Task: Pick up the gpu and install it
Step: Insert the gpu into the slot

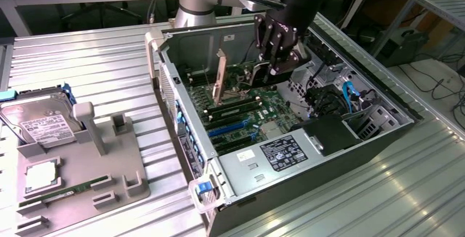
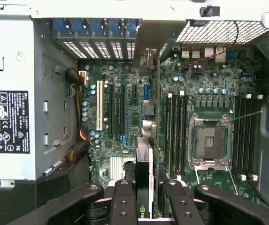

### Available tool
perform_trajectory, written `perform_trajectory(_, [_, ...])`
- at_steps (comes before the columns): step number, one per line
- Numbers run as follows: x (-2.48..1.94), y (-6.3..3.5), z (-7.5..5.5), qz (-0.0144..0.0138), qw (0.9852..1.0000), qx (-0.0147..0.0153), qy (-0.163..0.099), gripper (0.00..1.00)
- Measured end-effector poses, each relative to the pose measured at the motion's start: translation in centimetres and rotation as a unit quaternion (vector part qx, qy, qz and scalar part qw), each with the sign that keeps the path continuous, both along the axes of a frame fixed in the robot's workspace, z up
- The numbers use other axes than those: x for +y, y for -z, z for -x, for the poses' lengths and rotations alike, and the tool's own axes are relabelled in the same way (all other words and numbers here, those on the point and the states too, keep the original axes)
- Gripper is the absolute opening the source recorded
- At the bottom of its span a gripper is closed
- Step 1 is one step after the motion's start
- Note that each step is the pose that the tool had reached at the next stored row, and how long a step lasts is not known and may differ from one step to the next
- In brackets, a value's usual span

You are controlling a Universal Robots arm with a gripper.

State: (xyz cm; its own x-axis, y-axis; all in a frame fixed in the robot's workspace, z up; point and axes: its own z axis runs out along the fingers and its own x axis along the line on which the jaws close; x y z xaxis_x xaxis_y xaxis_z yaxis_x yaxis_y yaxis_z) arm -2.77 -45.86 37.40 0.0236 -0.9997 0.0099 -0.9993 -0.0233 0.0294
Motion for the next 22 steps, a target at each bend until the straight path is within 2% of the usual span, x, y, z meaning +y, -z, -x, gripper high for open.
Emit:
perform_trajectory(16, [-0.04, 1.02, 0.0, -0.0009, 1.0000, 0.0000, -0.001, 0.27])
perform_trajectory(22, [-0.04, 1.78, 0.0, -0.0015, 1.0000, 0.0001, -0.001, 0.27])
